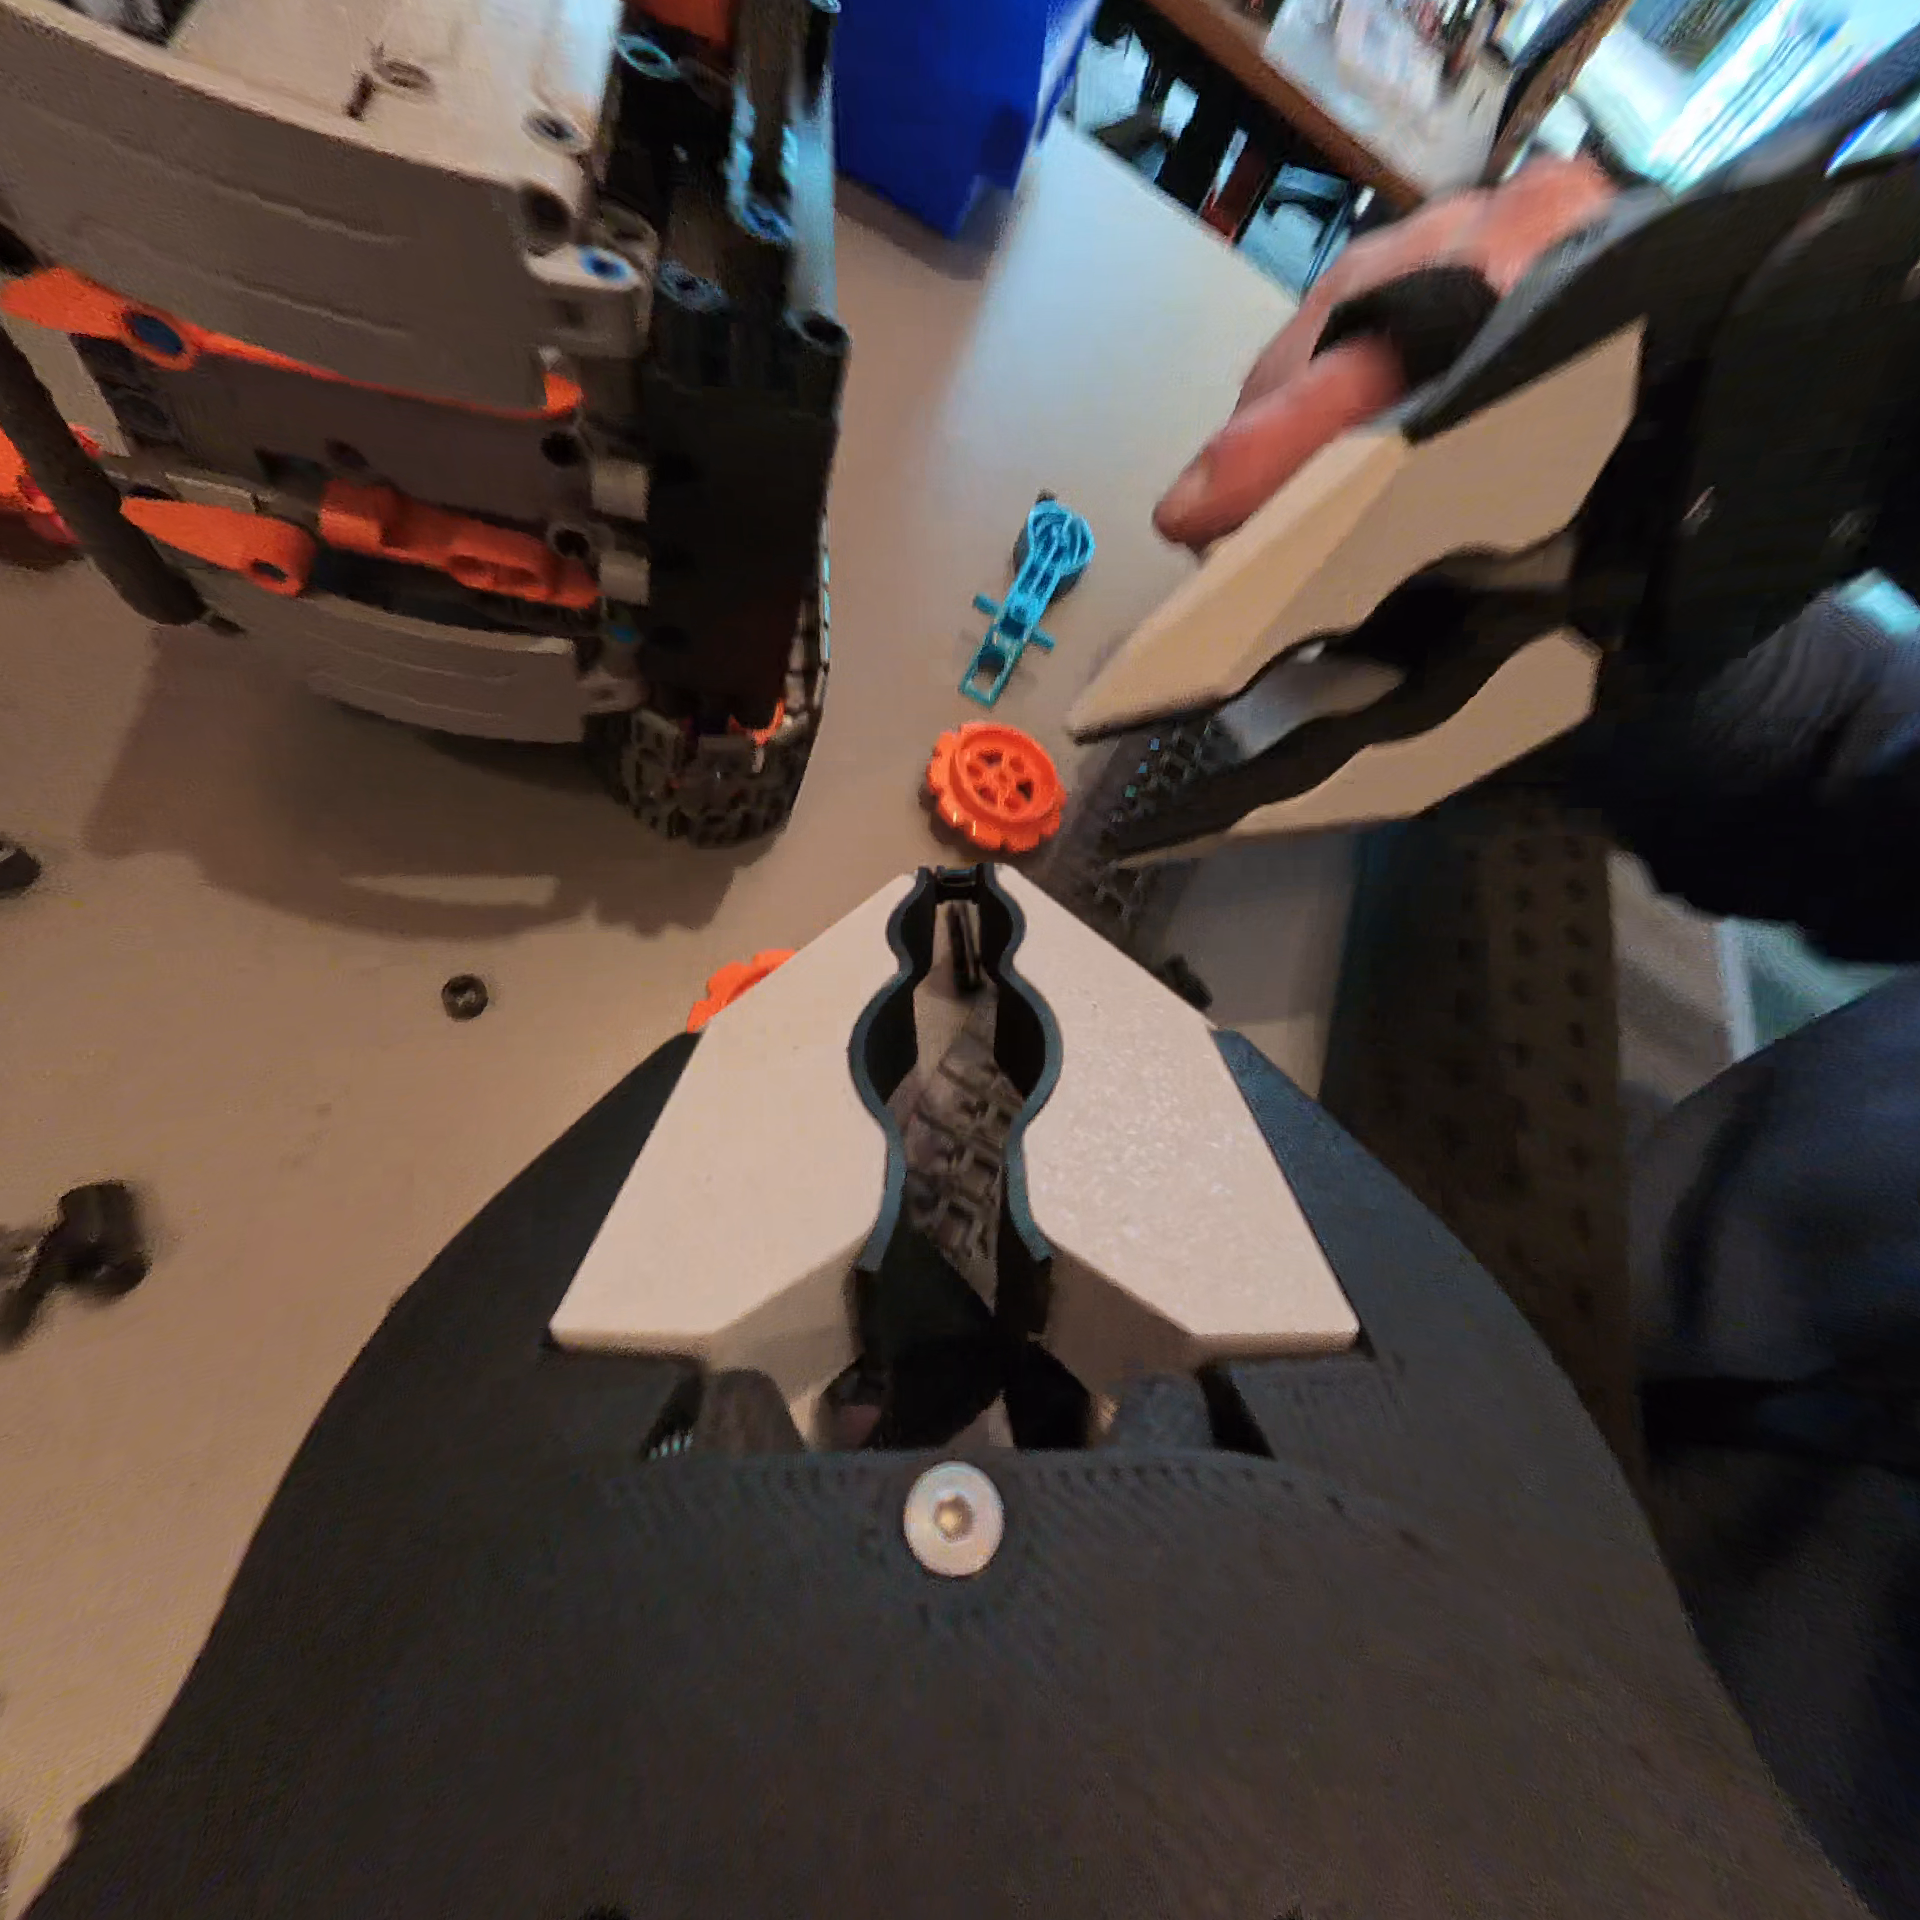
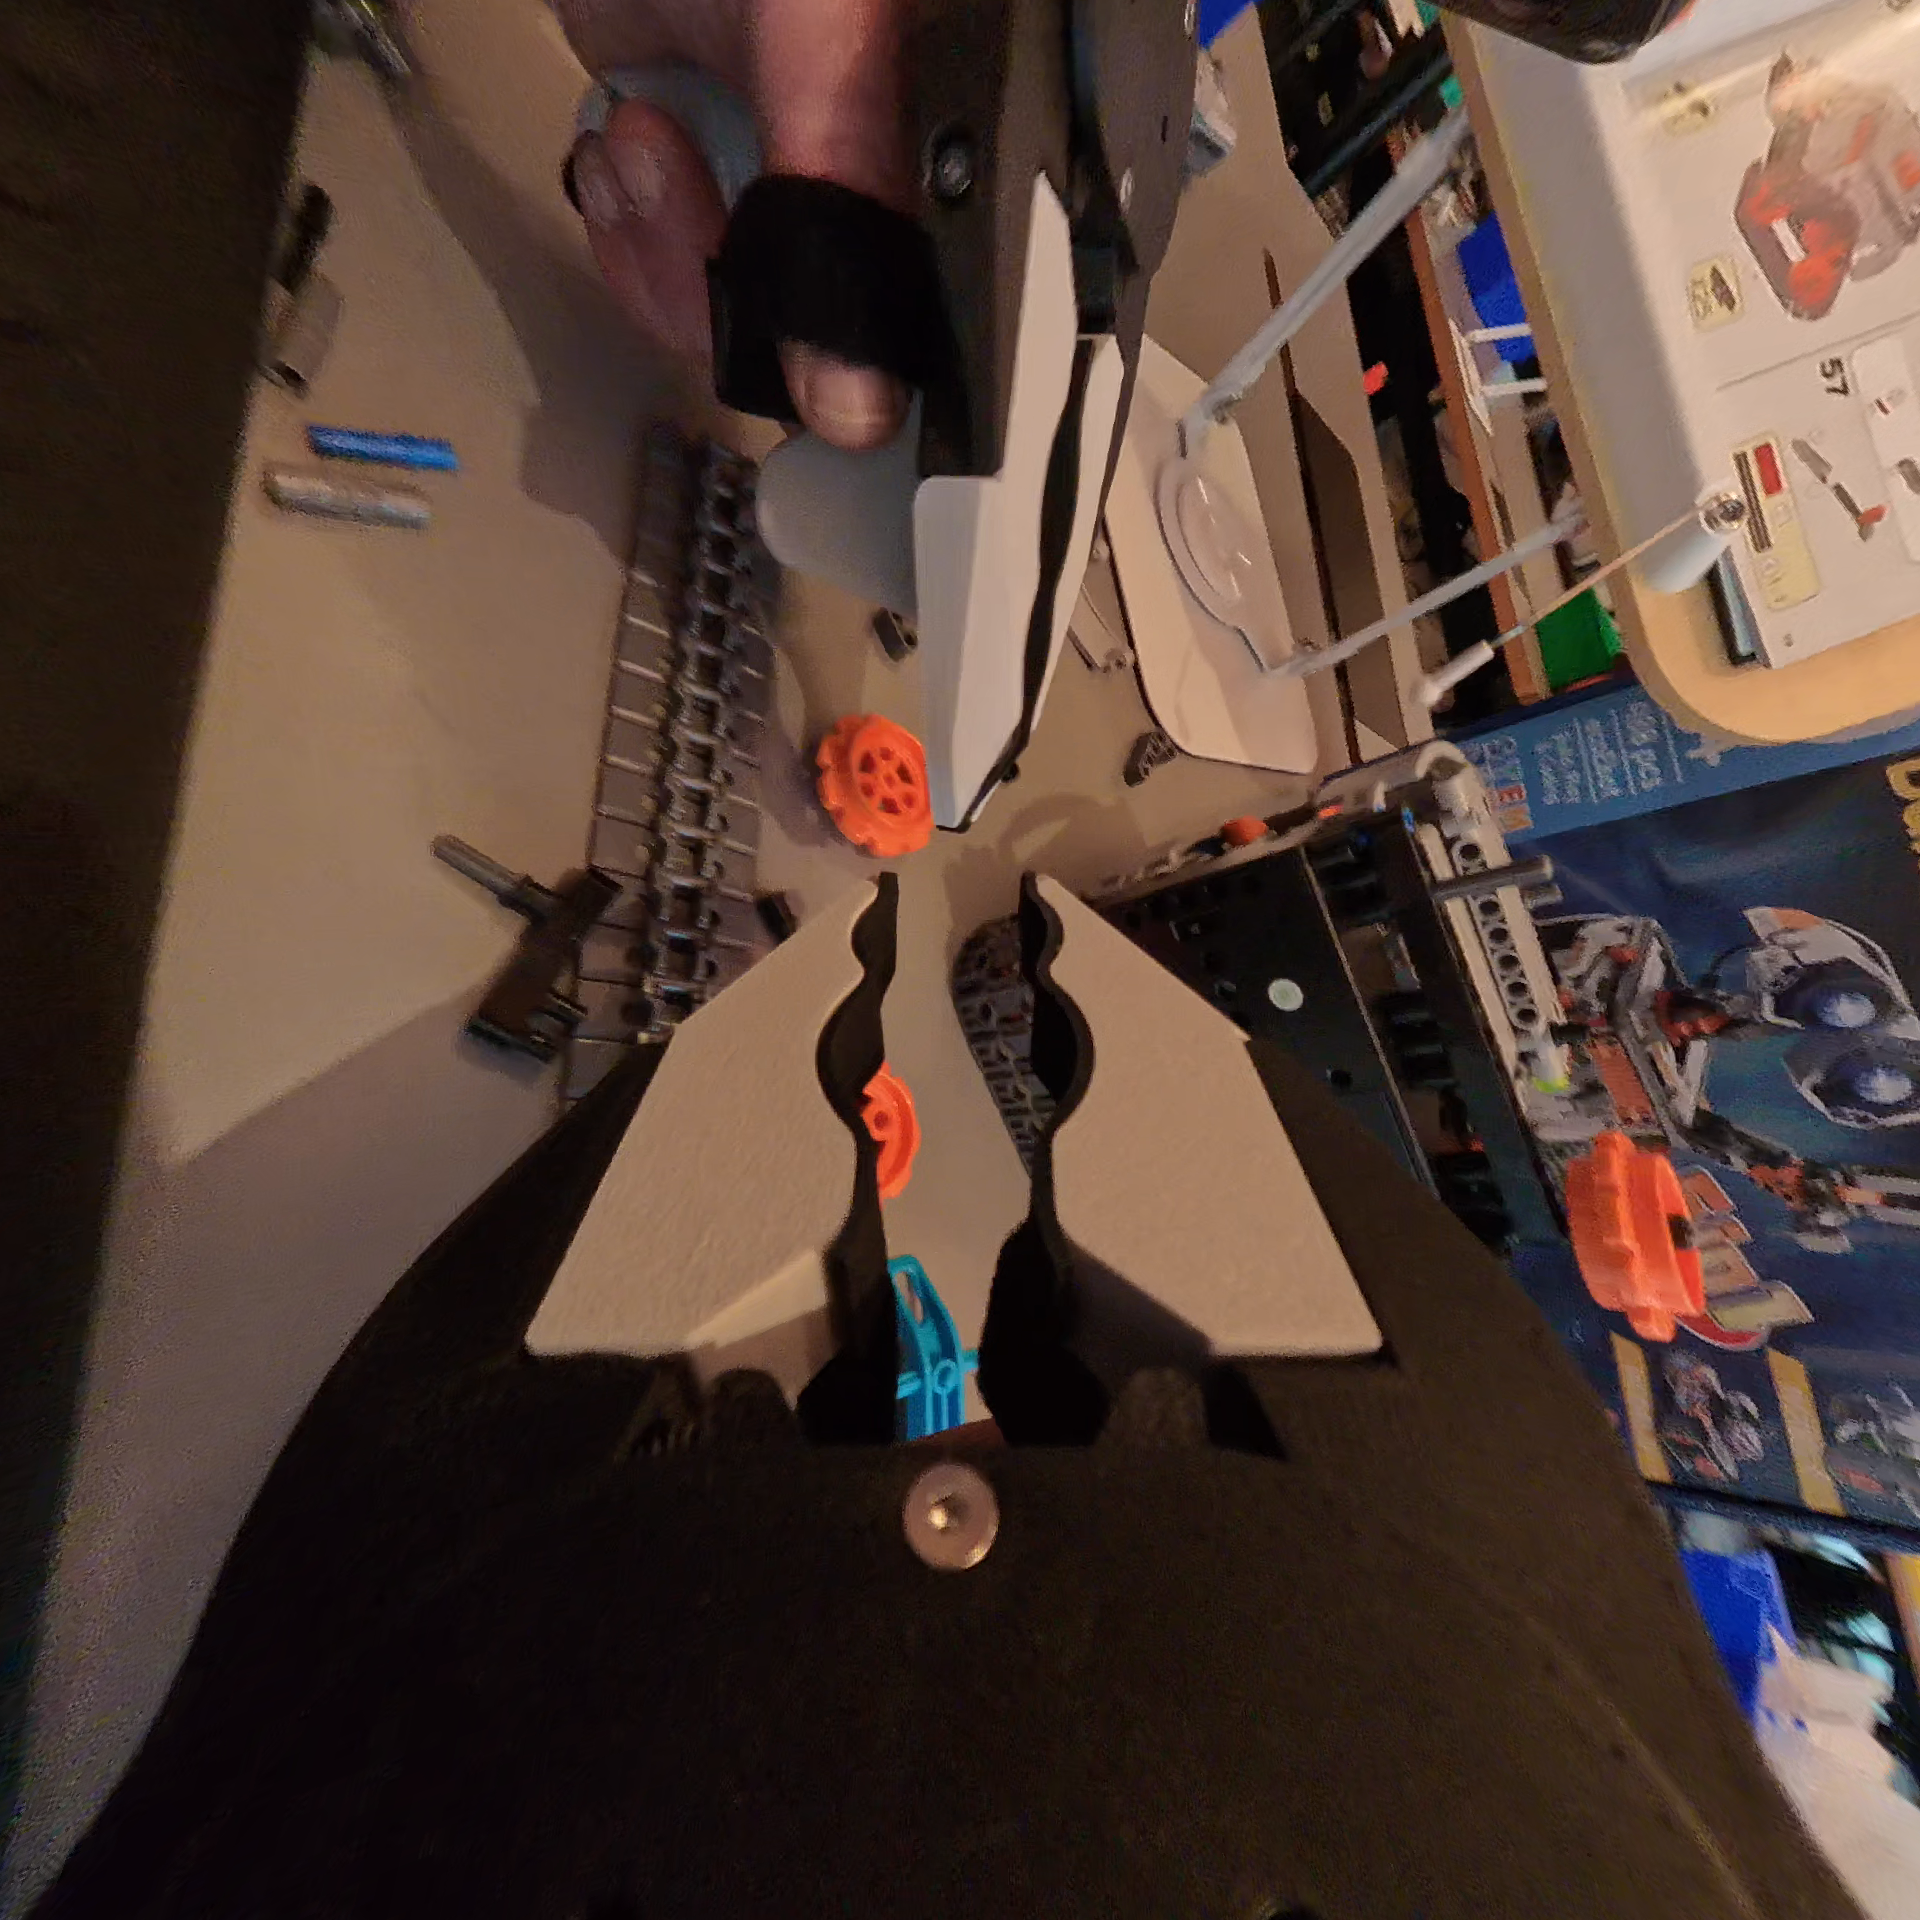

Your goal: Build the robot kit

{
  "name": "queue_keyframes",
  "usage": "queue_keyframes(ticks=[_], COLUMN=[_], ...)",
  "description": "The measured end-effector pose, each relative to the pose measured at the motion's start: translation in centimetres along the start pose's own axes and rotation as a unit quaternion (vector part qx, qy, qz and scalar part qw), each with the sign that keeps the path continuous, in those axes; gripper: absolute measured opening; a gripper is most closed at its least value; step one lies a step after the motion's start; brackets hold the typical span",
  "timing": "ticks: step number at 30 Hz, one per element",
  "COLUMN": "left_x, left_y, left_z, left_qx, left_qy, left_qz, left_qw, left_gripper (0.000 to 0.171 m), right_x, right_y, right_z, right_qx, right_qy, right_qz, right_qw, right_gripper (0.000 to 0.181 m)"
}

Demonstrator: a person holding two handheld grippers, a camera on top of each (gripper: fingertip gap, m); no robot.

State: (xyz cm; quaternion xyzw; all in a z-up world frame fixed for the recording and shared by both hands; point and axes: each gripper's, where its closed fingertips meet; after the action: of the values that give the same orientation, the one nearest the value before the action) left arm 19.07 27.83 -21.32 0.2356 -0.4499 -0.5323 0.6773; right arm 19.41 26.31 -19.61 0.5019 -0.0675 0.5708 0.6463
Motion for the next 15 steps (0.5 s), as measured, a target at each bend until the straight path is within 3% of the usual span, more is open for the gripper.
queue_keyframes(ticks=[4, 9, 15], left_x=[0.4, 1.6, 2.1], left_y=[2.2, 3.3, 3.9], left_z=[-0.3, -0.2, -0.1], left_qx=[0.066, 0.100, 0.120], left_qy=[-0.060, -0.114, -0.126], left_qz=[0.071, 0.104, 0.118], left_qw=[0.994, 0.983, 0.978], left_gripper=[0.007, 0.007, 0.007], right_x=[0.9, 2.1, 2.7], right_y=[-0.4, -0.1, 0.2], right_z=[-0.4, -0.2, 0.0], right_qx=[0.000, 0.008, 0.015], right_qy=[-0.038, -0.074, -0.100], right_qz=[-0.002, 0.001, 0.008], right_qw=[0.999, 0.997, 0.995], right_gripper=[0.022, 0.019, 0.005])
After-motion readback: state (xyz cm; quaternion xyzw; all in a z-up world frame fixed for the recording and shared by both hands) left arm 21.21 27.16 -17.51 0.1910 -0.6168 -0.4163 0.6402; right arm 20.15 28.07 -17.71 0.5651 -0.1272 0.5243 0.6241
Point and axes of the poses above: each gripper's, where its closed fingertips meet, z back along the fingers, y out of its top, x = y × z across the jaws
